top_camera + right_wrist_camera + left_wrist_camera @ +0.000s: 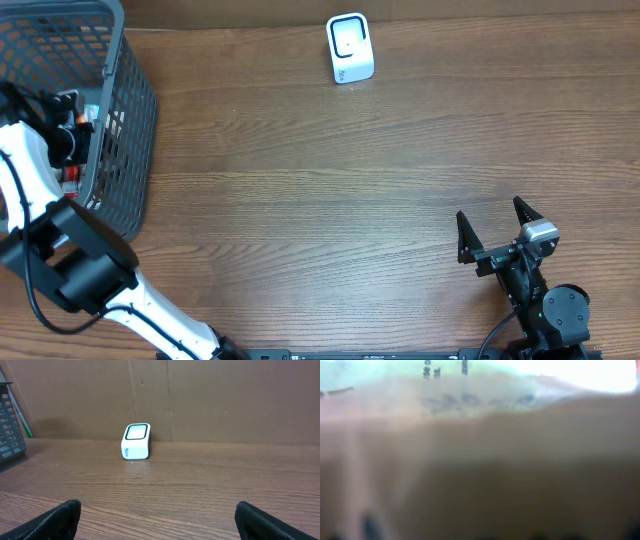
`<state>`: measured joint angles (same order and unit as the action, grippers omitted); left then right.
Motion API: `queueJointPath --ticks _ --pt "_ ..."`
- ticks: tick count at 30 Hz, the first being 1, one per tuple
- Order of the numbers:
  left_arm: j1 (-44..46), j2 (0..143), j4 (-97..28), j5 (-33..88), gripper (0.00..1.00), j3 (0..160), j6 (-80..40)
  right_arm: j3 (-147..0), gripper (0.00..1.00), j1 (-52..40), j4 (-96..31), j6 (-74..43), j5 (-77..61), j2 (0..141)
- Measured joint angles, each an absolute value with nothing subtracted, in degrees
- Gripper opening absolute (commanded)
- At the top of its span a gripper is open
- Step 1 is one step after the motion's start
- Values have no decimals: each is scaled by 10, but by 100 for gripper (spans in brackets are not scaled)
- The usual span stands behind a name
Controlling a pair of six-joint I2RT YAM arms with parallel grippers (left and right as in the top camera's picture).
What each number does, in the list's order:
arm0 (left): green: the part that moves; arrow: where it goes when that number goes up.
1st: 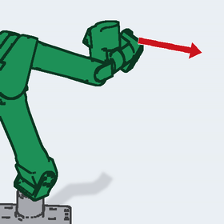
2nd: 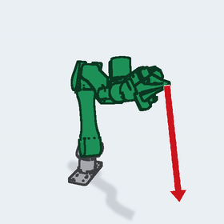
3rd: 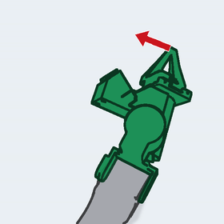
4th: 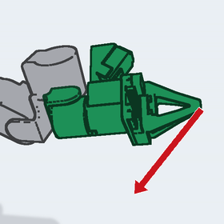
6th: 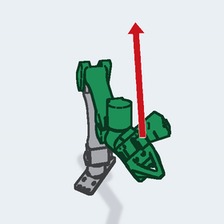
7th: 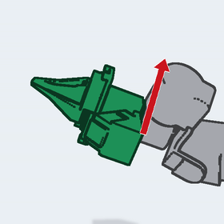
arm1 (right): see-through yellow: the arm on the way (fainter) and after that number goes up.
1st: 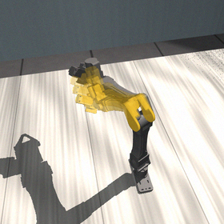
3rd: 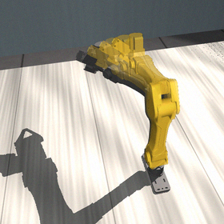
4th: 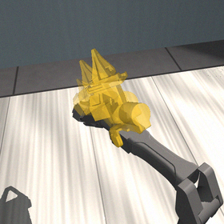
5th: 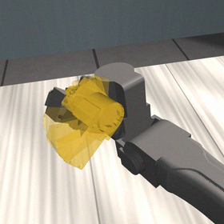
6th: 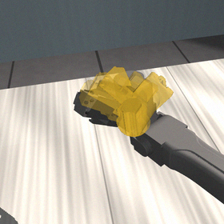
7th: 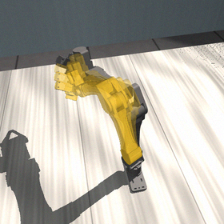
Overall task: Scan the item barcode
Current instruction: 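Lift the snack pack out and carry it toward the table centre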
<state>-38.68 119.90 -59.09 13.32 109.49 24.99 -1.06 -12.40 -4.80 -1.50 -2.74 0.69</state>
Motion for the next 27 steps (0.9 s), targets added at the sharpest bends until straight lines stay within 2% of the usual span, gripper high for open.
queueJointPath --ticks 16,21,27 --pt "-370 917 -573 135 42 1159 111 -11 100 -124 -48 -15 -27 7" --pt "-303 863 -620 131 42 1160 74 -11 100 -124 -48 -15 -27 7" --pt "-177 839 -714 95 38 1160 34 -11 100 -124 -48 -15 -27 7"
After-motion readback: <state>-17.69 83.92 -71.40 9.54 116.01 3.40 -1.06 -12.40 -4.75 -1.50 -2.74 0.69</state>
